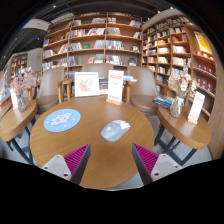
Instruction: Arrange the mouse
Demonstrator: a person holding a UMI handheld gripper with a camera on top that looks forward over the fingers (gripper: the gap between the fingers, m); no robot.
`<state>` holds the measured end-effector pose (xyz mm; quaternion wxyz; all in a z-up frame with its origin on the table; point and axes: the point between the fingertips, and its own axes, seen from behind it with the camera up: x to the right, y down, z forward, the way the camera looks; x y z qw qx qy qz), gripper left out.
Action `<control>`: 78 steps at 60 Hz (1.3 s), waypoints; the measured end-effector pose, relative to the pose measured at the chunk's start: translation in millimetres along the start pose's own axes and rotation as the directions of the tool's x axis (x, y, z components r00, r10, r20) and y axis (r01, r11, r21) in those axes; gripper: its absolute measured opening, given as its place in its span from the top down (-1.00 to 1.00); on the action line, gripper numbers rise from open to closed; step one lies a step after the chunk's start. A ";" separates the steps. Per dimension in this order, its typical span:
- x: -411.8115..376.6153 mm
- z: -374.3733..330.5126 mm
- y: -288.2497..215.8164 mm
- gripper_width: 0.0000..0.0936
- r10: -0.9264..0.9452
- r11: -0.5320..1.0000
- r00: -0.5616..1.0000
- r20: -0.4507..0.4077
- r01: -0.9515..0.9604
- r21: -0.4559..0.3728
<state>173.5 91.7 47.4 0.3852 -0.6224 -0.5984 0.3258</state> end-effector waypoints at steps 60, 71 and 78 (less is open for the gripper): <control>-10.5 152.8 -13.1 -0.82 0.043 0.987 0.999 0.022 -0.039 -0.159; -13.0 180.0 -28.8 -0.82 0.035 0.986 0.999 0.039 -0.028 -0.166; -17.4 197.0 -39.0 -0.82 0.025 0.986 0.998 0.053 -0.016 -0.164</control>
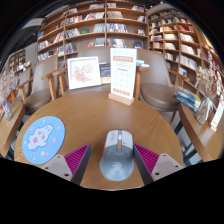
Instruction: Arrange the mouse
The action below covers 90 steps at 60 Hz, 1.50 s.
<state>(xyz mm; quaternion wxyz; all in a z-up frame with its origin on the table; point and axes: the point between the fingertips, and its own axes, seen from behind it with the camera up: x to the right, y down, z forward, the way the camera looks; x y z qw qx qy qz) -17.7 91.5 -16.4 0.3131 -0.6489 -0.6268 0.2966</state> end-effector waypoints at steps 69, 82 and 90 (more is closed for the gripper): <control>-195.3 -54.2 -103.2 0.10 -0.034 0.994 0.984 0.174 0.015 0.109; -247.3 -13.7 -47.4 0.10 -0.067 0.998 0.983 0.170 0.064 0.028; -248.9 1.6 -27.2 0.10 -0.056 0.998 0.988 0.145 0.057 0.002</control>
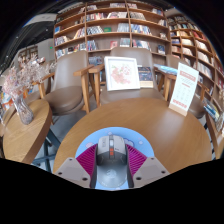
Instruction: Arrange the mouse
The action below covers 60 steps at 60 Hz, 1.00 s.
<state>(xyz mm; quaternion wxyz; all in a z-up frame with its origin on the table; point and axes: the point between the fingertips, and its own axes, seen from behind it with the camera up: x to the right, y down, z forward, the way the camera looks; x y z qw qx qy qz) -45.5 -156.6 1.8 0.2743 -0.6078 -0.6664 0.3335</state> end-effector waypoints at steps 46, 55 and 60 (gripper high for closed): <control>14.6 -93.2 0.5 -0.81 0.045 0.997 0.996 -0.072 -0.041 0.065; 29.5 -184.0 10.9 -0.82 0.046 0.994 0.995 -0.084 -0.037 0.106; 43.2 -235.1 23.9 -0.82 0.049 0.992 0.993 -0.106 -0.035 0.125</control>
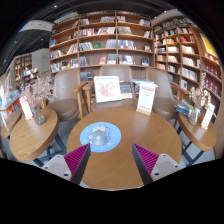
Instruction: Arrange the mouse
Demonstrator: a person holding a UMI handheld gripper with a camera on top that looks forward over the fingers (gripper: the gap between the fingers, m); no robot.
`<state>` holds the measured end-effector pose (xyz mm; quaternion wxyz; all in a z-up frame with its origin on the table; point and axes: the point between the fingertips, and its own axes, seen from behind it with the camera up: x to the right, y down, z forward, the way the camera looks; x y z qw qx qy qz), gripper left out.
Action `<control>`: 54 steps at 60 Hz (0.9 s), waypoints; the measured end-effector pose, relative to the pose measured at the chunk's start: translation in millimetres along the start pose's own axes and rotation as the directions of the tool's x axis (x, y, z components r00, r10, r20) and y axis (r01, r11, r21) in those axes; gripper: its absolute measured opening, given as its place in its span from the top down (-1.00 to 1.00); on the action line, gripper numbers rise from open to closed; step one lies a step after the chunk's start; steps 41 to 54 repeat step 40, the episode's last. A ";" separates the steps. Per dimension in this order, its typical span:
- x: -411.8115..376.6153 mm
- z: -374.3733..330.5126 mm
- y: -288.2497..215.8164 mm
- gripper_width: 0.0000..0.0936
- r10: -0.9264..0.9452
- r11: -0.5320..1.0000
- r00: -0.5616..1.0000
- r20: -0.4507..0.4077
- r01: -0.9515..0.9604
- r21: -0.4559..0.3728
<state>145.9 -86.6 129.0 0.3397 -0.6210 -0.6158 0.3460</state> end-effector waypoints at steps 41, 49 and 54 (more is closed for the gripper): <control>57.1 -127.6 44.6 -0.83 -0.029 0.997 0.998 -0.054 0.032 0.064; 57.1 -127.6 44.6 -0.83 -0.029 0.997 0.998 -0.054 0.032 0.064; 57.1 -127.6 44.6 -0.83 -0.029 0.997 0.998 -0.054 0.032 0.064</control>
